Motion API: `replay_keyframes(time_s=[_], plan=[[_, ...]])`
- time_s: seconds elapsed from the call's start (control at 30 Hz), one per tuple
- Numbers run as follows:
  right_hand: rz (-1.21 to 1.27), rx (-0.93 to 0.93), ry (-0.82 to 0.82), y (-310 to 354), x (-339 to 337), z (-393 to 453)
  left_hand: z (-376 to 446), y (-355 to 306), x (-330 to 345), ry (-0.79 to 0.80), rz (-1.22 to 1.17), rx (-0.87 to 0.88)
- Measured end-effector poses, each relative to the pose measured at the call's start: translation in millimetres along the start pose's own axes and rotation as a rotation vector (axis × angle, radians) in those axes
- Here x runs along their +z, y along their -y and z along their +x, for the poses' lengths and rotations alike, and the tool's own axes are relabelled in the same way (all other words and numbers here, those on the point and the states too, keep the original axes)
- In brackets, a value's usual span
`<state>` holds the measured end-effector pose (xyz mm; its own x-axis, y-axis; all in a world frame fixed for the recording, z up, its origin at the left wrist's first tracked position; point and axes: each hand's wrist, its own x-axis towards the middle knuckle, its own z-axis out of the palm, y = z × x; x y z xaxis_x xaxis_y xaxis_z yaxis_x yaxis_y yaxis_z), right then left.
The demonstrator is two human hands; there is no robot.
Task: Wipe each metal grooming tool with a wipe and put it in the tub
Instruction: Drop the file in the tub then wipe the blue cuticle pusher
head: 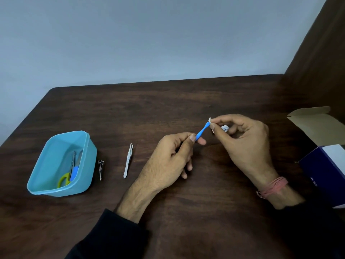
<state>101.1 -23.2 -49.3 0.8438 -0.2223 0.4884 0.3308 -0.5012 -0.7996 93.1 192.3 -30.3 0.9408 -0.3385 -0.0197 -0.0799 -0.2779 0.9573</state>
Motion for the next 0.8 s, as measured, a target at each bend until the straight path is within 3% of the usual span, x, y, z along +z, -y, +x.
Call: replay_keyframes(time_s=[0.37,0.57,0.7,0.8], plan=[[-0.043,0.007,-0.086,1.9,-1.4,-0.6,-1.1,-1.7,-0.4,-0.01,-0.002,-0.002],[0.094,0.093,-0.024,2.7,-0.7,0.6,0.3,-1.2,0.5,-0.028,-0.004,0.012],[0.299,0.281,-0.061,-5.6,-2.7,8.2,0.5,-0.8,1.5,-0.028,-0.021,0.022],[0.413,0.347,0.035,-7.3,-4.0,11.7,1.5,-0.8,1.6,-0.022,-0.016,0.028]])
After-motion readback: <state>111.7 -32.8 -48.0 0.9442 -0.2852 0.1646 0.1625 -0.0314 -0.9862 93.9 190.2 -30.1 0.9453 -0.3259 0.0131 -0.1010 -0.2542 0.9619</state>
